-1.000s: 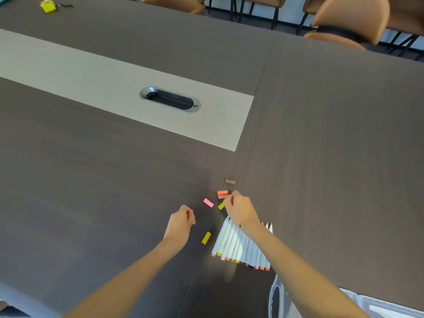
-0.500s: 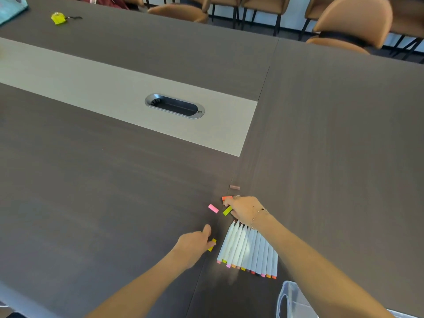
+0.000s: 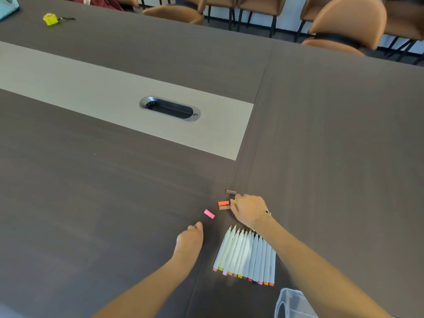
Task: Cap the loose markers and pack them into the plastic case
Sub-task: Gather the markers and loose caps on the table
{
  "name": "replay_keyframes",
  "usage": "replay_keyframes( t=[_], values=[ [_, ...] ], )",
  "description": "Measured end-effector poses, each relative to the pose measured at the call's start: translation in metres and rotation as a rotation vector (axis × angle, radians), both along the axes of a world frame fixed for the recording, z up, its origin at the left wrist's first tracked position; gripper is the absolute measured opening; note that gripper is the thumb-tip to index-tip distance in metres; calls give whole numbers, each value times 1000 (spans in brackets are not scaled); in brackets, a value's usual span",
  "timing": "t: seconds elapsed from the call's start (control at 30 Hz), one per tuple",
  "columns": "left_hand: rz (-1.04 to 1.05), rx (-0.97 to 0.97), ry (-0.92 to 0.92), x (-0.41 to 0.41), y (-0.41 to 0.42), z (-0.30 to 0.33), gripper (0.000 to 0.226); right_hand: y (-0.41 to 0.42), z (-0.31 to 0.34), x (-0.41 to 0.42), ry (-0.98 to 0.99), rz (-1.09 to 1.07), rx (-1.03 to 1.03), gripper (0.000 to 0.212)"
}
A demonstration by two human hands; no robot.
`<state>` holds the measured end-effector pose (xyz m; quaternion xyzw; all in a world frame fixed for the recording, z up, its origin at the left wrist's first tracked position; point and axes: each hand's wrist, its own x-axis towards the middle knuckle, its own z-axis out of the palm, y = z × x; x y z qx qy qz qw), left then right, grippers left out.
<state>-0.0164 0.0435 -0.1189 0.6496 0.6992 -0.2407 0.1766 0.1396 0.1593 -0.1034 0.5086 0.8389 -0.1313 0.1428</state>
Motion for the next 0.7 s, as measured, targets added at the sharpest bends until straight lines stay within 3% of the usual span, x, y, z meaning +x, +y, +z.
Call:
replay_keyframes(
  t=[0.2,0.27,0.33,0.5,0.6,0.7],
  values=[
    [21,114,-91,-4,3,-1,41,-1,-10,-6,0,34,-33,36],
    [20,90,-81,-8,7,-2,52,-3,-13,-11,-4,61,-55,45],
    [-110,51,-17,-18,10,-9,56,-6,-15,-17,-40,71,-61,53],
    [128,165,-251,-30,32,-7,7,-3,-22,-33,-187,161,6,46],
    [-20,210,-183,-28,42,-6,28,6,-21,-41,-313,229,10,44],
    [-163,127,-25,-23,49,-1,59,8,-18,-43,-354,164,-90,32]
  ],
)
